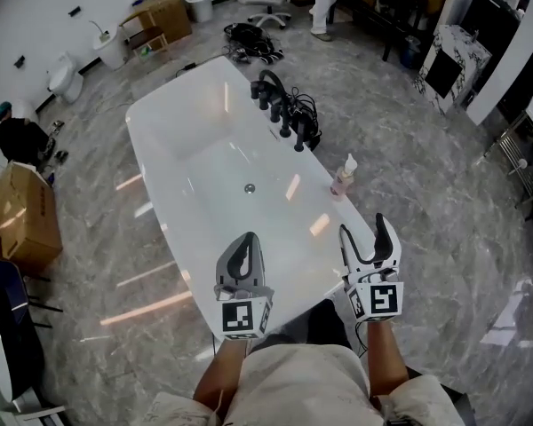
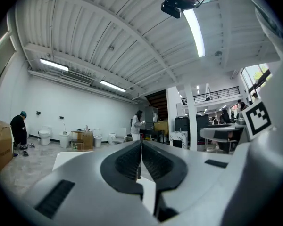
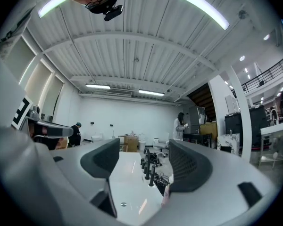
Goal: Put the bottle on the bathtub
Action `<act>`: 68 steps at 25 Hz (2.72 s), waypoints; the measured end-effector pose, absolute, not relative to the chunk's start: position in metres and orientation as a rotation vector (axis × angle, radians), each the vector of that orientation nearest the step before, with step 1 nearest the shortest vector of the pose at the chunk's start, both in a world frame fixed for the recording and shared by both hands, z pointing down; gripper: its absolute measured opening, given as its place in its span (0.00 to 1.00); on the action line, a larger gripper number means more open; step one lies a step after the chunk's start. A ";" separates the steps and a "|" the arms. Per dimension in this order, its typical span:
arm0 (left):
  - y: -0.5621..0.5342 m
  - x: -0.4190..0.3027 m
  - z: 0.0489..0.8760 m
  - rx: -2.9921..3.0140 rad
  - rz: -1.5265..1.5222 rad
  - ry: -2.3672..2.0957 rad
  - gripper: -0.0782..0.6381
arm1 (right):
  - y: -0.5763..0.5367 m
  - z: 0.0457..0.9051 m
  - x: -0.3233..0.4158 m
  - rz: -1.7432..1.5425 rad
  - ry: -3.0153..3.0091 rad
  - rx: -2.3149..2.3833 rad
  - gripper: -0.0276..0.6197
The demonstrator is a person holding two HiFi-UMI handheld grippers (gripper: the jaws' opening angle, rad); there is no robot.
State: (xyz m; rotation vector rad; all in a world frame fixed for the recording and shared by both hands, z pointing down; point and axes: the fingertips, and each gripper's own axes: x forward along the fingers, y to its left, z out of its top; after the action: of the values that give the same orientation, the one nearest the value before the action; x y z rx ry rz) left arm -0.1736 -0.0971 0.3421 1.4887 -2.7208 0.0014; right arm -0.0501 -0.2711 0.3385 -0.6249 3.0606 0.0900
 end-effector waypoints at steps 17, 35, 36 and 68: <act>-0.090 -0.157 0.244 1.716 -0.010 -2.798 0.12 | -0.234 0.221 -0.023 0.226 2.852 -0.670 0.49; -0.088 -0.145 0.246 1.741 -0.013 -2.770 0.12 | -0.223 0.240 -0.013 0.214 2.900 -0.652 0.34; -0.089 -0.144 0.247 1.745 -0.015 -2.767 0.12 | -0.222 0.240 -0.014 0.220 2.905 -0.651 0.33; -0.096 -0.140 0.261 1.769 -0.010 -2.724 0.12 | -0.215 0.258 -0.028 0.262 2.995 -0.672 0.03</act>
State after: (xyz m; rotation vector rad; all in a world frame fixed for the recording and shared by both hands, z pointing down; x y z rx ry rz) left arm -0.1397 -0.0963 0.2608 1.7691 -2.7242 -0.0103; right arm -0.0280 -0.2155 0.2578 -0.6720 2.9949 0.2619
